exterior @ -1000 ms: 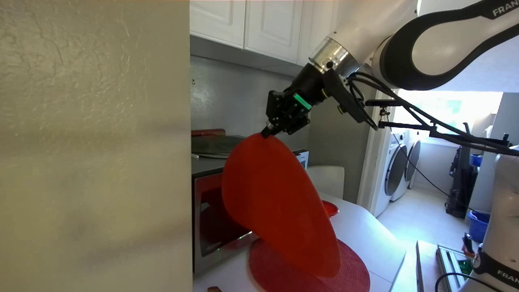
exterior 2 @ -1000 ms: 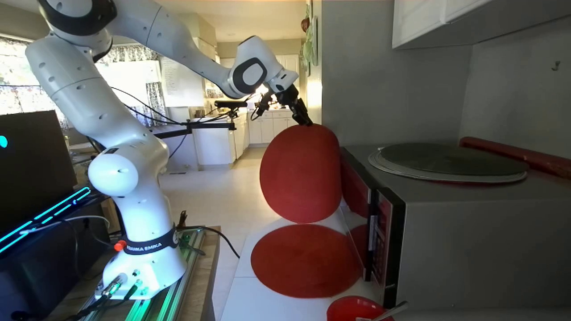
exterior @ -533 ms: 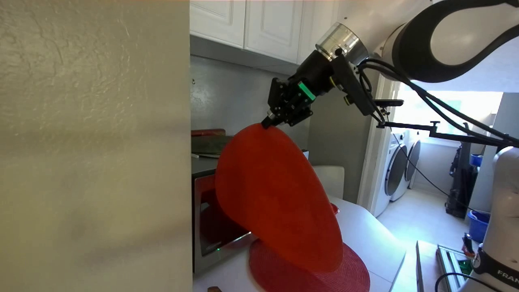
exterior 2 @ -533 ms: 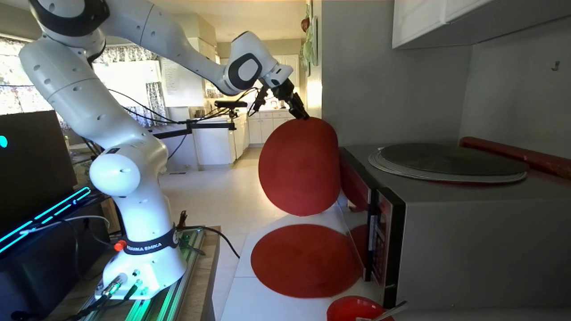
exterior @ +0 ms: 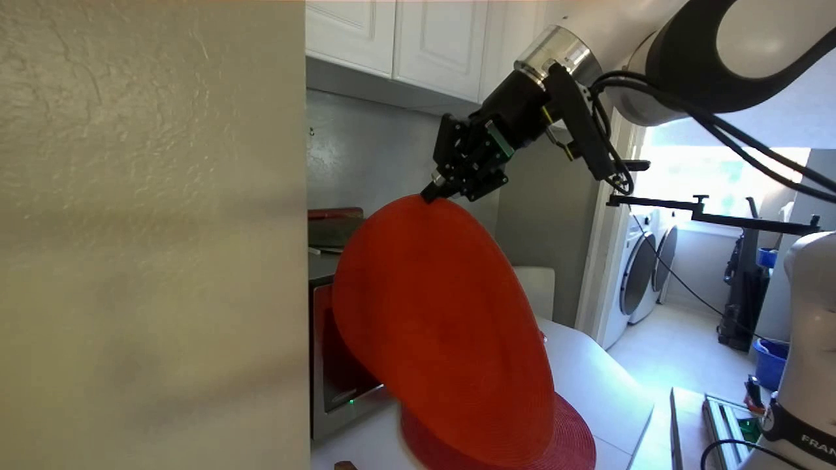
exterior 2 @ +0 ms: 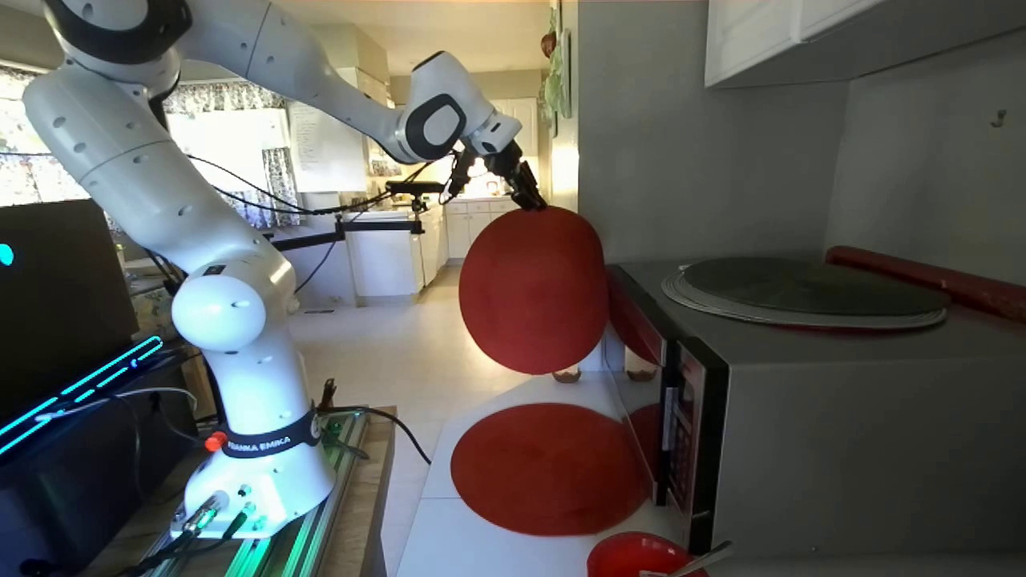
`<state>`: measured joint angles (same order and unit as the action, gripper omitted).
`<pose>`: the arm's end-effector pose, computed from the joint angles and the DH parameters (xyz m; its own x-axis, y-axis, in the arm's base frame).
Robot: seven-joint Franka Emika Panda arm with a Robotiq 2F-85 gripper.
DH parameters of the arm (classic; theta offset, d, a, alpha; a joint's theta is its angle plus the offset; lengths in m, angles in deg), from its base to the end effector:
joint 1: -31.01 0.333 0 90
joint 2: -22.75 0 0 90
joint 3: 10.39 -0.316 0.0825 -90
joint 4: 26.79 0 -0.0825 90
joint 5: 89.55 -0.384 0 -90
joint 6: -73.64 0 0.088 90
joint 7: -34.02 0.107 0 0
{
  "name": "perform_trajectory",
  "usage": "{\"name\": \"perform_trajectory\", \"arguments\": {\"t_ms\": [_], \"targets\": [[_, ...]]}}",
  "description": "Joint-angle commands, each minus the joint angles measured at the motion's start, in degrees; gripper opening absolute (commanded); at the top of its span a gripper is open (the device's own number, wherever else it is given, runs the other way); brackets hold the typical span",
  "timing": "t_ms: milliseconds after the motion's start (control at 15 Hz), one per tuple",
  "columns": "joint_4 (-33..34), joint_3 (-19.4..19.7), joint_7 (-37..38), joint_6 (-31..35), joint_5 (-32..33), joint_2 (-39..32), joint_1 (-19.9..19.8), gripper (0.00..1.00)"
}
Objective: Put the orange object on the counter on top of the other orange object
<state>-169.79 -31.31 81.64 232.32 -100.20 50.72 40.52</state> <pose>0.3850 0.2353 0.5318 0.7495 -0.4796 0.4563 -0.2318 -0.8359 -0.4976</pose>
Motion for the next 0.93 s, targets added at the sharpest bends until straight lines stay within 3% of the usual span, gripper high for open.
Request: {"name": "perform_trajectory", "arguments": {"t_ms": [0, 267, 333, 733, 867], "targets": [[0.9, 3.6, -1.7, -1.7, -5.7, -0.3, 4.1, 0.02], [0.3, 3.2, 0.1, -1.7, -5.8, -0.2, 2.4, 0.02], [-5.9, 3.5, -1.0, 4.7, -6.5, -0.9, 2.5, 0.02], [-15.8, 5.5, -3.2, 15.5, -4.4, -8.6, -3.1, 0.02], [-15.2, 6.2, -4.8, 17.1, -2.8, -12.3, -6.5, 0.02]]}}
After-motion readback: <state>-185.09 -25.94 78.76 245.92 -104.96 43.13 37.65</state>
